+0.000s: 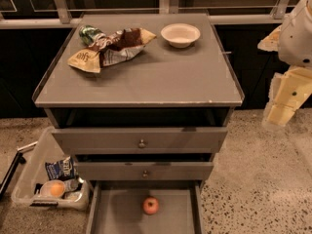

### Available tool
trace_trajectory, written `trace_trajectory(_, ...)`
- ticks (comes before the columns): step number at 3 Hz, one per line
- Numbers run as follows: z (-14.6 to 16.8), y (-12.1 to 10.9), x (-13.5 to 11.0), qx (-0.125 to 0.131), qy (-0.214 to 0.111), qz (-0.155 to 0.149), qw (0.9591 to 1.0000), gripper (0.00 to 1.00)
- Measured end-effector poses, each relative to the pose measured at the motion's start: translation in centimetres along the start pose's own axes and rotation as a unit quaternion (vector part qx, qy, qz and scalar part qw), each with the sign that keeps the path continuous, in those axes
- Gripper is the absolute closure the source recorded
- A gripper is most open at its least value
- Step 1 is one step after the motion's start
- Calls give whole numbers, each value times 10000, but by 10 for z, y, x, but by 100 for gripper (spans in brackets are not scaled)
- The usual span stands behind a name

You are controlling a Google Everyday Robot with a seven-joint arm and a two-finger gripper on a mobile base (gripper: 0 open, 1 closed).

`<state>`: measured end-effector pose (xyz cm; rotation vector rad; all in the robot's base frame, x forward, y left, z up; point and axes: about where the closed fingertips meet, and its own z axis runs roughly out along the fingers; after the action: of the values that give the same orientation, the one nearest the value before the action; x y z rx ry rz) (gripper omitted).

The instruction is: Pick apple from bottom drawer and place on counter

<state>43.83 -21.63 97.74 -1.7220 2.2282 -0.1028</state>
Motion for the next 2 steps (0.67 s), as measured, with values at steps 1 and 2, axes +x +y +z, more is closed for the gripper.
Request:
trace_trajectory(1,0,0,0,0,-1,0,10000,0)
trace_trajectory(2,9,17,-1,21,-130,-54,9999,0)
